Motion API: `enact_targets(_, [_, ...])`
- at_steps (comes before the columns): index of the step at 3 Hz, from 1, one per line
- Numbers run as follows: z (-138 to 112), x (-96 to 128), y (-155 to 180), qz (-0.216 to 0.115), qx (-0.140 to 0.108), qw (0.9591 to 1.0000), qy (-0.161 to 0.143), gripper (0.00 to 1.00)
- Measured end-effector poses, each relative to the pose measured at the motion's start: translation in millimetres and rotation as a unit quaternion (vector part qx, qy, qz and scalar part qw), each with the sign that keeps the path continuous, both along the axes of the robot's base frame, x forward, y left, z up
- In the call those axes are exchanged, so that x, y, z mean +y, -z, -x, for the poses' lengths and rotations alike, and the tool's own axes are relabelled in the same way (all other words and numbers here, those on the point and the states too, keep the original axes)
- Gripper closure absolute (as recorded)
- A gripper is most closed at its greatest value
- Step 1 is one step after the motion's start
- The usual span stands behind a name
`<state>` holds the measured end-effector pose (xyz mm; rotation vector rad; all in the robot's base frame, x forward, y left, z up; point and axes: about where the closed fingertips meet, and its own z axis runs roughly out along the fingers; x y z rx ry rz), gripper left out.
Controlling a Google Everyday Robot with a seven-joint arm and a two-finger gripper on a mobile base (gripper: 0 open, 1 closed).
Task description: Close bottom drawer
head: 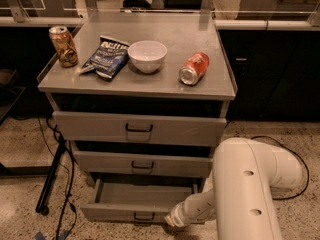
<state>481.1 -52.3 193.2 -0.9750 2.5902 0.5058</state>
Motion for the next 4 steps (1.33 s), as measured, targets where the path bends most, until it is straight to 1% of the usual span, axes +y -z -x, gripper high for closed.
enact_targets(1, [-12.2, 3.8, 1.7, 0.013, -0.011, 0.9999, -0.001, 1.00])
enact_targets(2, [-12.7, 4.5, 1.9, 0.014, -0.011, 0.9998, -0.001, 0.80])
enact_targets(3, [-12.6, 4.6, 1.9, 0.014, -0.011, 0.9998, -0.002, 0.51])
enact_targets(4, [-12.6, 4.6, 2.0, 0.014, -0.011, 0.9998, -0.002, 0.26])
